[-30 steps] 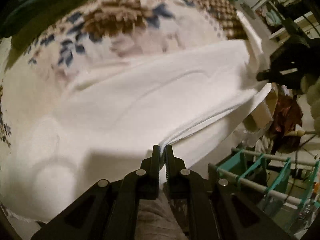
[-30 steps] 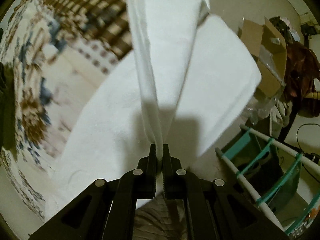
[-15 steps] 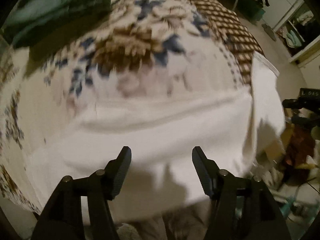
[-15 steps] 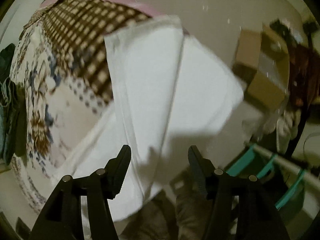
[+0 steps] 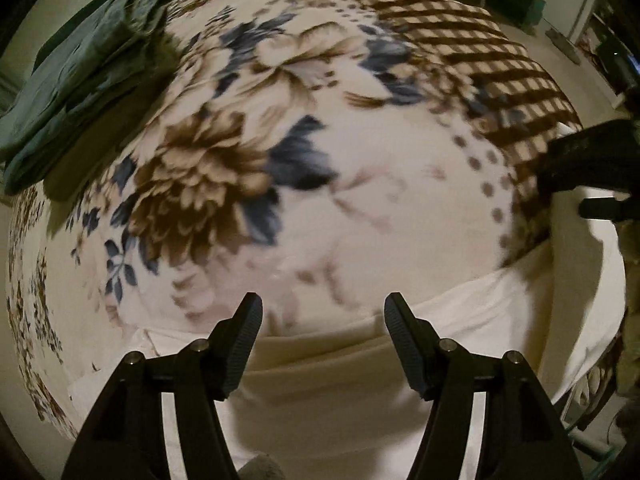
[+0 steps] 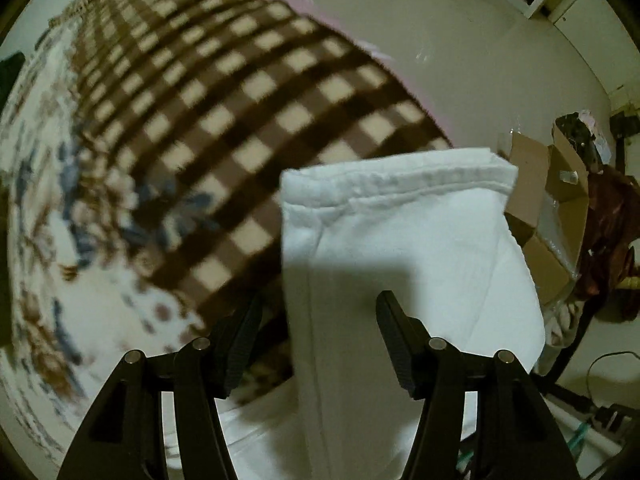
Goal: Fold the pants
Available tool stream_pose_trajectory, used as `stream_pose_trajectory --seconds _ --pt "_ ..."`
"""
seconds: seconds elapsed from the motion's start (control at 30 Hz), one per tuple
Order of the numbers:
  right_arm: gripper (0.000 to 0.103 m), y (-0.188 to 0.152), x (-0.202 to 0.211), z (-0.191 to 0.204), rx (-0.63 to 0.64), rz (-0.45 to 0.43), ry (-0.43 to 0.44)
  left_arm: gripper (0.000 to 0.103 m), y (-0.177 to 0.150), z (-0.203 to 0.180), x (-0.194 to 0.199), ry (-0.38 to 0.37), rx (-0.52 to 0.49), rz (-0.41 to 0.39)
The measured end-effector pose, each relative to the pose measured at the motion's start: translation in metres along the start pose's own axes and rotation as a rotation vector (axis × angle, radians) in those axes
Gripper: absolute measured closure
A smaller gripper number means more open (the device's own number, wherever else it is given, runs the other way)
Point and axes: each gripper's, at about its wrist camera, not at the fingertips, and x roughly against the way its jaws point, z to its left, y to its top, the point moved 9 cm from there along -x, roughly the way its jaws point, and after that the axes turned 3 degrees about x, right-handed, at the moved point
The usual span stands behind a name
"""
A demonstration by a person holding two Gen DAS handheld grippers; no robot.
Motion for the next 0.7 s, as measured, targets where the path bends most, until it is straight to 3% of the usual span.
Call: stream_pose_trajectory --seconds 0.03,0.07,0.2,0.3,0.33,0.4,0.43,0.47,0.7 --pt "0.075 0.0 0.002 -0.007 -0.003 -0.013 -0.015 0.042 -0.002 -0.005 0.002 -0.007 -0.01 0.005" --pt "0.09 0.0 0.007 -0.02 -0.025 -0.033 -0.004 0.042 -0.003 -0.008 0.005 -0.016 -0.015 0.008" --pt "0.095 -0.015 0.032 -0.087 -0.193 -0.093 0.027 0.042 -0.009 -0.024 0.016 -0.052 -0.025 0.011" --pt "0.095 -0.038 0.032 -0.154 -0.342 -0.069 0.042 0.042 -0.015 -0.038 0.019 -0.073 -0.023 0.025" --pt "0.094 -0.048 0.026 -0.171 -0.377 -0.038 0.068 0.042 -0.017 -0.042 0.018 -0.079 -0.023 0.031" --pt "0.077 -0.066 0.004 -0.195 -0.454 0.051 0.136 0.042 -0.021 -0.048 0.019 -0.085 -0.027 0.036" --pt "0.052 -0.072 -0.003 -0.204 -0.48 0.074 0.152 0.042 -0.024 -0.051 0.019 -0.087 -0.033 0.04" --pt "0.044 -0.077 -0.006 -0.215 -0.519 0.074 0.174 0.042 -0.026 -0.053 0.019 -0.086 -0.037 0.041" --pt "0.044 -0.08 -0.007 -0.222 -0.607 0.031 0.303 0.042 -0.047 -0.033 0.02 -0.068 0.004 0.071"
